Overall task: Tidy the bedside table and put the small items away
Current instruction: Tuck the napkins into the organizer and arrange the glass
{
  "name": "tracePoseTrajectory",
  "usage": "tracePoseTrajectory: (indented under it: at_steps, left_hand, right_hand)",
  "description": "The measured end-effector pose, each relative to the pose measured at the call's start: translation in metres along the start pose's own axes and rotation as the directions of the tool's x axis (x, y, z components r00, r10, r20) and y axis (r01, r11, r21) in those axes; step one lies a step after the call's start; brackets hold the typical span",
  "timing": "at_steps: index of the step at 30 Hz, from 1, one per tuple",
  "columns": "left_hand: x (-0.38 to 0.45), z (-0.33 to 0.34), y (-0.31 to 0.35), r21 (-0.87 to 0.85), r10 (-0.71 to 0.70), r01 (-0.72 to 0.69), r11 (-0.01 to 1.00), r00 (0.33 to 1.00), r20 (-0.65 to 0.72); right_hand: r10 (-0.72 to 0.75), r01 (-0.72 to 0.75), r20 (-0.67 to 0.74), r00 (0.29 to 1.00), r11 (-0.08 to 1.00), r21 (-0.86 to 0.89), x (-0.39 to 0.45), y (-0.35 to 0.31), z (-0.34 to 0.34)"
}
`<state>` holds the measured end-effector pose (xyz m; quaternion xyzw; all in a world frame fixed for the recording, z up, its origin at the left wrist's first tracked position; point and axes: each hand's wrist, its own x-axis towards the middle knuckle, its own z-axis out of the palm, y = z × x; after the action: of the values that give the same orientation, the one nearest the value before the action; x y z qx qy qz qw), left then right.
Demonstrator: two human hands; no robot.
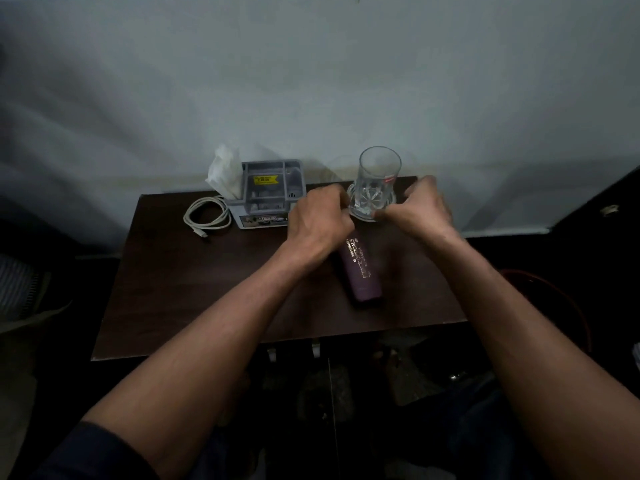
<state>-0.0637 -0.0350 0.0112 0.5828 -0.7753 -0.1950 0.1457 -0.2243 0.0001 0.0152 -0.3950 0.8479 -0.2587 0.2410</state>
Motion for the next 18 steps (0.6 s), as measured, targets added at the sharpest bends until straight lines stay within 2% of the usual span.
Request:
tracePoseTrajectory:
  at_steps: [3,6,9,12,18]
  left_hand:
    - [-0.005,-0.009,-0.005,-0.078,-0.027,0.027,0.997,1.0,0.004]
    - [-0.011,-0.013,-0.009,-0.122,-0.051,0.054,0.991,0.998,0.025]
    - [-0.014,-0.015,-0.015,-0.137,-0.06,0.065,0.989,0.998,0.034]
    - [-0.013,-0.017,-0.025,-0.166,-0.08,0.081,0.983,0.997,0.01]
    - [-0.001,-0.028,-0.046,-0.255,-0.067,0.062,0.965,0.998,-0.01]
  right_hand:
    - [-0.005,0.059,0.281,0.96,0.981,-0.184,-0.023,0.0,0.01]
    - [-0.008,0.172,0.399,0.917,0.91,-0.377,-0.044,-0.006,0.028]
    - [-0.012,0.225,0.408,0.913,0.849,-0.478,-0.059,-0.01,0.047]
    - [-0.067,0.247,0.383,0.921,0.862,-0.443,-0.064,-0.015,0.059]
    - [-0.267,0.365,0.313,0.911,0.877,-0.313,-0.05,-0.033,0.065]
